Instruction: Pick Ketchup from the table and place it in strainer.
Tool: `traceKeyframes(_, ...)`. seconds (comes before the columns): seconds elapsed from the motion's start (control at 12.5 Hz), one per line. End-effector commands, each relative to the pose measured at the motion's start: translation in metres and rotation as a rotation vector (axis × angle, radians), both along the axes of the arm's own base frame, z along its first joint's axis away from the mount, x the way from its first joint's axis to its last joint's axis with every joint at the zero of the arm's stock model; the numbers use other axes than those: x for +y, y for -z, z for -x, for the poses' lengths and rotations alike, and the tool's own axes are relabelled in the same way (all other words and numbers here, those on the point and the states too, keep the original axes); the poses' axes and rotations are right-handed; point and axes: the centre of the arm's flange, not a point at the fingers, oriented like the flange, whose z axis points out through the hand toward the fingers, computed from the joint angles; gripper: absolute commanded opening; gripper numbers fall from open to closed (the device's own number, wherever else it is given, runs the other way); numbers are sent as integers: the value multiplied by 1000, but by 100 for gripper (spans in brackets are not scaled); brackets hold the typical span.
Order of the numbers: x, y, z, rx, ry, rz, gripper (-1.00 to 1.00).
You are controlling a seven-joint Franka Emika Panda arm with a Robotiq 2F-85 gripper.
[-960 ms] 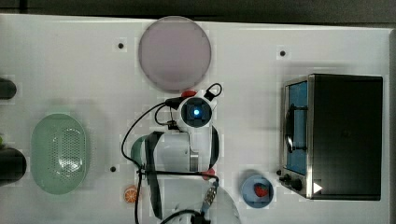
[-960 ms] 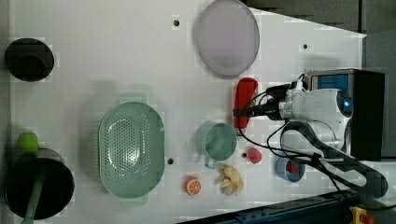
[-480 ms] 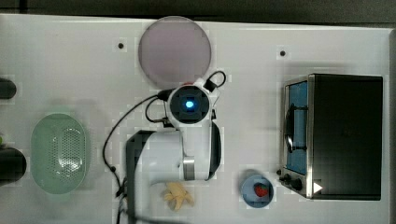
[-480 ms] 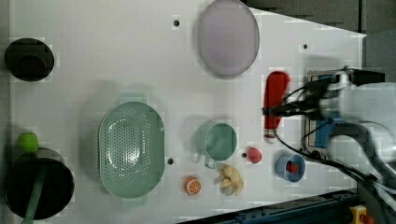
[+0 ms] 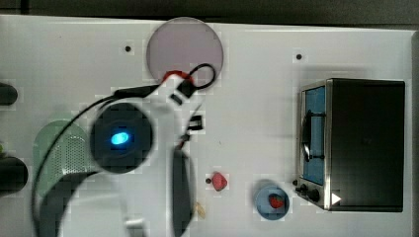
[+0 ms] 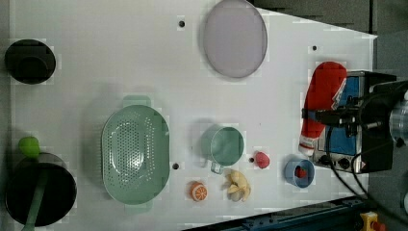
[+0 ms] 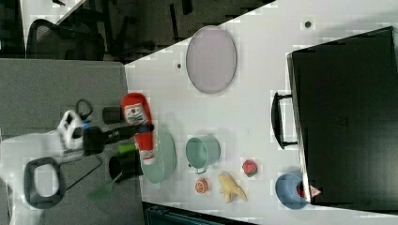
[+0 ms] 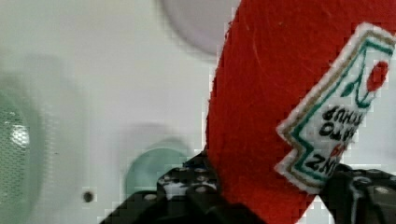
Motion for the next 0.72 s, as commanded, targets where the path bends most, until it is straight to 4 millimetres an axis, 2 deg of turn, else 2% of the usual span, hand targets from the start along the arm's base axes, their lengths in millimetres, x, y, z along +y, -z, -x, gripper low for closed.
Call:
traceKeyframes(0.08, 80, 41, 21, 94, 102, 0, 23)
traceKeyframes(0.48, 188, 73, 55, 89, 220, -83, 23)
traceKeyframes(0.72, 235, 107, 63, 98, 312, -180, 23)
